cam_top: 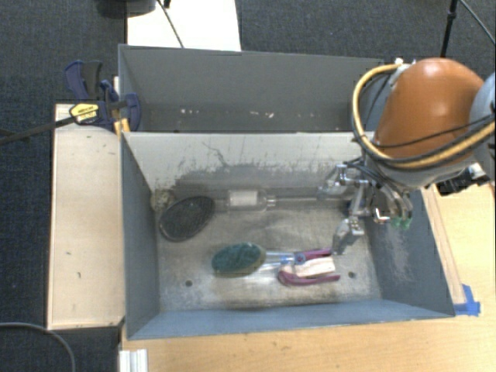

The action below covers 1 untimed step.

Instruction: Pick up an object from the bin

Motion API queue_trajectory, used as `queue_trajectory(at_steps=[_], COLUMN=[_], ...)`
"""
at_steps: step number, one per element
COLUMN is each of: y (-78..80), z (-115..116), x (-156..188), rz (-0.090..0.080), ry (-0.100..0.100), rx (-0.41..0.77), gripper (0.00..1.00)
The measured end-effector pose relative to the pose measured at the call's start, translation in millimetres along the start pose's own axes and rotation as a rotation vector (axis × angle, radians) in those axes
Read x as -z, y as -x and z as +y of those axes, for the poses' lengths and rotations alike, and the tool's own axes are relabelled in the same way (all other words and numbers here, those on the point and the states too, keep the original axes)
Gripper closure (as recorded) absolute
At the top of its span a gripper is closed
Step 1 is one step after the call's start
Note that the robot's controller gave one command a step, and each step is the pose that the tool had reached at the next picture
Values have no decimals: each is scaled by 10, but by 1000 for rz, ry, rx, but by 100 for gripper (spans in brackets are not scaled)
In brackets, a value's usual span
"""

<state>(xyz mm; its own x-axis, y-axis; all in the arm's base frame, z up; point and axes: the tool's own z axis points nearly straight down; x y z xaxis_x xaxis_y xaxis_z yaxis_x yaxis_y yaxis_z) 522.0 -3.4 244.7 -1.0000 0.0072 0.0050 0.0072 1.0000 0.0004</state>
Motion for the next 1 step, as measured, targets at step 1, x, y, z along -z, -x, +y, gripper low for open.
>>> queue_trajectory(at_steps=[1], y=[-249], z=[-280], x=[-1372], rz=[2], ry=[0], rx=[-30], gripper=[0])
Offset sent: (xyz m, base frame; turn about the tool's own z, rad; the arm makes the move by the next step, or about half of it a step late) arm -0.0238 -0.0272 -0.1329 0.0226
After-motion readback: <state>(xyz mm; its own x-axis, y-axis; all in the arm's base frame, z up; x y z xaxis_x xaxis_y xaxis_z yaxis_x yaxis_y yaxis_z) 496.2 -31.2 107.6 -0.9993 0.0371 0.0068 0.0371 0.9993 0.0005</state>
